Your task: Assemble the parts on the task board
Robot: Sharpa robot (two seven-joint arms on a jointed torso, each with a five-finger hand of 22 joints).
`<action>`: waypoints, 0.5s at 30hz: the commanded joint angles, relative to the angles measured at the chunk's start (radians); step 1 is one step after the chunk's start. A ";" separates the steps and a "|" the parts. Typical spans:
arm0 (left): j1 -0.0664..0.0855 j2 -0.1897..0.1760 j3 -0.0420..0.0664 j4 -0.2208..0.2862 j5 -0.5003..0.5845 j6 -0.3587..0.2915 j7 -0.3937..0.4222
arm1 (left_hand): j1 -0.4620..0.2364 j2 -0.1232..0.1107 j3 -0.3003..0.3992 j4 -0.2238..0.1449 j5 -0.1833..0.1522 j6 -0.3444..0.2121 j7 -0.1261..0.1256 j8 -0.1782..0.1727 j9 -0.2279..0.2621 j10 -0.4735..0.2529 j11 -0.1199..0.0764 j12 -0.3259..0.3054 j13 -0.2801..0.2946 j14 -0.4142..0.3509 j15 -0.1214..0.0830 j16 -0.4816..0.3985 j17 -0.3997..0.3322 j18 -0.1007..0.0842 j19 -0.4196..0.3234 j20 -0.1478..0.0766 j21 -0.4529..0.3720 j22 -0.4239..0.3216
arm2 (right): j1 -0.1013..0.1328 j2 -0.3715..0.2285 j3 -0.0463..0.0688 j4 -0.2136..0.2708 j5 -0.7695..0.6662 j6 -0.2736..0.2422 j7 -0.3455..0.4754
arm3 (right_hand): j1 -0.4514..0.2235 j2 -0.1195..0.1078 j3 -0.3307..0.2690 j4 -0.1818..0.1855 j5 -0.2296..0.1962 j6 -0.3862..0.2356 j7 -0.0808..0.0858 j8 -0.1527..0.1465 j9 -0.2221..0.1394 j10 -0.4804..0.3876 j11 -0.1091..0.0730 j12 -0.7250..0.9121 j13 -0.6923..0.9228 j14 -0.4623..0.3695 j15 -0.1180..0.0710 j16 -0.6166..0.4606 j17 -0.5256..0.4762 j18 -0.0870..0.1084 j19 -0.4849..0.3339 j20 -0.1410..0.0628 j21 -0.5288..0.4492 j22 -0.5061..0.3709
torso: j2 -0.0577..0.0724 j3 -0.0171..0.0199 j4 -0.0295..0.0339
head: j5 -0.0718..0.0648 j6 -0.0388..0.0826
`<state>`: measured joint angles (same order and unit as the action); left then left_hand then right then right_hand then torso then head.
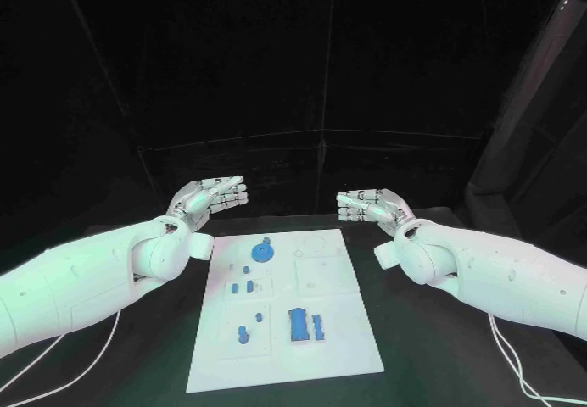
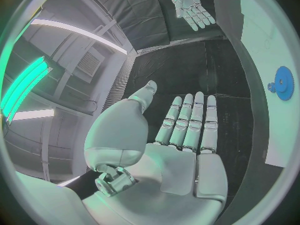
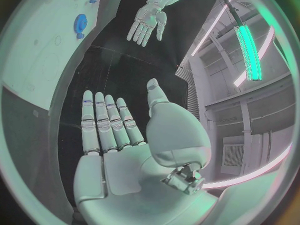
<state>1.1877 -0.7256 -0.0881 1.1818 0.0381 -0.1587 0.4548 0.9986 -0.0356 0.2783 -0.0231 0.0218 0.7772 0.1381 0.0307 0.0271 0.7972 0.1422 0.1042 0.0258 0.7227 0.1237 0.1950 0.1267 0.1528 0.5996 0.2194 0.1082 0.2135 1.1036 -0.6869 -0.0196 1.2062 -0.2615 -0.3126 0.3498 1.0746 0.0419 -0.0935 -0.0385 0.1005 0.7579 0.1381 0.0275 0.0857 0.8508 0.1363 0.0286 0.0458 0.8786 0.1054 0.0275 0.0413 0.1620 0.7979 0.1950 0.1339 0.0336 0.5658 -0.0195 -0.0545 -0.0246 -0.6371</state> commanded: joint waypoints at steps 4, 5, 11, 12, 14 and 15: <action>-0.019 -0.009 0.013 0.059 -0.009 -0.102 0.012 | -0.390 0.036 -0.109 0.023 -0.022 -0.303 -0.054 -0.031 -0.027 -0.311 -0.056 -0.104 -0.026 -0.282 -0.048 -0.076 -0.049 -0.051 -0.234 -0.086 -0.108 -0.083 | -0.009 -0.017 0.005 0.076 0.059 -0.108 0.038 | -0.426 -0.042 0.093 0.038 -0.101 -0.300 -0.055 -0.028 -0.086 -0.337 -0.054 -0.029 -0.046 -0.348 -0.105 -0.028 -0.041 -0.059 -0.316 -0.077 -0.052 -0.034 | -0.017 0.0153 0.0431 | 0.019 0.029; -0.024 -0.011 0.016 0.074 -0.011 -0.124 0.014 | -0.415 0.036 -0.116 0.023 -0.022 -0.323 -0.058 -0.031 -0.027 -0.331 -0.059 -0.104 -0.026 -0.300 -0.051 -0.082 -0.053 -0.061 -0.249 -0.091 -0.108 -0.089 | -0.012 -0.022 0.006 0.095 0.072 -0.130 0.047 | -0.451 -0.042 0.093 0.038 -0.101 -0.318 -0.058 -0.028 -0.086 -0.357 -0.057 -0.029 -0.046 -0.369 -0.105 -0.028 -0.041 -0.065 -0.335 -0.082 -0.056 -0.034 | -0.019 0.0169 0.0474 | 0.021 0.032; -0.068 -0.028 0.044 0.195 -0.021 -0.312 0.034 | -0.547 0.036 -0.152 0.023 -0.022 -0.425 -0.138 -0.031 -0.027 -0.436 -0.142 -0.104 -0.026 -0.396 -0.124 -0.107 -0.127 -0.072 -0.328 -0.120 -0.108 -0.117 | -0.034 -0.060 0.013 0.240 0.174 -0.307 0.113 | -0.588 -0.042 0.093 0.038 -0.101 -0.414 -0.138 -0.028 -0.086 -0.466 -0.136 -0.029 -0.046 -0.481 -0.105 -0.028 -0.041 -0.081 -0.437 -0.107 -0.134 -0.034 | -0.022 0.0195 0.0545 | 0.025 0.037; -0.075 -0.030 0.049 0.216 -0.023 -0.344 0.037 | -0.564 0.036 -0.157 0.023 -0.022 -0.439 -0.138 -0.031 -0.027 -0.451 -0.142 -0.104 -0.026 -0.409 -0.124 -0.111 -0.127 -0.072 -0.339 -0.124 -0.108 -0.121 | -0.037 -0.065 0.014 0.259 0.188 -0.330 0.122 | -0.607 -0.042 0.093 0.038 -0.101 -0.428 -0.138 -0.028 -0.086 -0.480 -0.136 -0.029 -0.046 -0.496 -0.105 -0.028 -0.041 -0.081 -0.450 -0.110 -0.134 -0.034 | -0.022 0.0195 0.0545 | 0.025 0.037; -0.090 -0.036 0.058 0.255 -0.026 -0.405 0.043 | -0.592 0.036 -0.165 0.023 -0.022 -0.461 -0.138 -0.031 -0.027 -0.473 -0.142 -0.104 -0.026 -0.429 -0.124 -0.115 -0.127 -0.079 -0.356 -0.130 -0.108 -0.127 | -0.043 -0.074 0.016 0.293 0.211 -0.371 0.138 | -0.640 -0.042 0.093 0.038 -0.101 -0.451 -0.138 -0.028 -0.086 -0.507 -0.136 -0.029 -0.046 -0.523 -0.105 -0.028 -0.041 -0.082 -0.475 -0.116 -0.134 -0.034 | -0.022 0.0195 0.0545 | 0.025 0.037; -0.099 -0.039 0.064 0.281 -0.029 -0.445 0.048 | -0.619 0.036 -0.172 0.023 -0.022 -0.482 -0.138 -0.031 -0.027 -0.494 -0.142 -0.104 -0.026 -0.448 -0.124 -0.121 -0.127 -0.153 -0.372 -0.136 -0.108 -0.132 | -0.046 -0.080 0.017 0.314 0.226 -0.396 0.147 | -0.661 -0.042 0.093 0.038 -0.101 -0.467 -0.138 -0.028 -0.086 -0.524 -0.136 -0.029 -0.046 -0.541 -0.105 -0.028 -0.041 -0.162 -0.491 -0.120 -0.134 -0.034 | -0.022 0.0195 0.0545 | 0.025 0.037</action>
<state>1.0917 -0.7618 -0.0278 1.4437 0.0292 -0.4362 0.4671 0.5217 -0.0022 0.1446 -0.0015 0.0076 0.4060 0.0337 0.0079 0.0025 0.4162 0.0371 0.0124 0.0028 0.3776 0.0212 0.1026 0.0245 0.0997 0.3129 0.1145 0.0152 0.1114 1.0579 -0.7620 -0.0045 1.5022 -0.1212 -0.5698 0.4266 0.5679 0.0032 -0.0122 -0.0013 0.0121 0.4002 0.0352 0.0076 0.0068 0.4490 0.0336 0.0072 0.0042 0.4639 0.0117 0.0082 0.0042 0.1001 0.4216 0.1026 0.0307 0.0030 0.5452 -0.0010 -0.0029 -0.0001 -0.6001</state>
